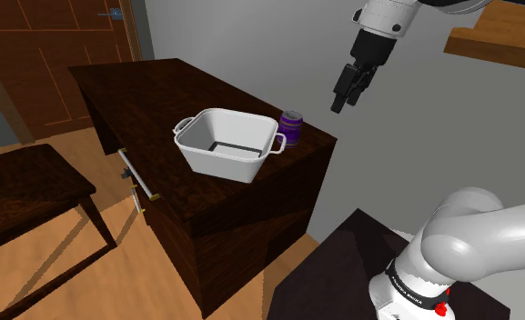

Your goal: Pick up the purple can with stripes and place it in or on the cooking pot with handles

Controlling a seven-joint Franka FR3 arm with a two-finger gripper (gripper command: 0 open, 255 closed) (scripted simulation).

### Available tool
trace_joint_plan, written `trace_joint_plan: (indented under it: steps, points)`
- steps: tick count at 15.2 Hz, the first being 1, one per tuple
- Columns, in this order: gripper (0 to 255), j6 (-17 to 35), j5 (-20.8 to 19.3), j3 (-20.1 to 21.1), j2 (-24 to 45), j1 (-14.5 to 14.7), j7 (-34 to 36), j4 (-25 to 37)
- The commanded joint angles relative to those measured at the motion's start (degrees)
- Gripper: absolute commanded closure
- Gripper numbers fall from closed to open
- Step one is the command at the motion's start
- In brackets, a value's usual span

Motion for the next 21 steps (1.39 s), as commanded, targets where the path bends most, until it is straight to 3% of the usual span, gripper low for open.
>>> trace_joint_plan:
  steps: [1,11,21]
  points:
    - [0,0.00,0.00,0.00,0.00,0.00,0.00,0.00]
    - [0,17.38,-1.74,-6.19,13.05,-1.02,-9.22,-2.27]
    - [0,31.03,1.09,-12.02,31.10,-0.77,-19.08,3.80]
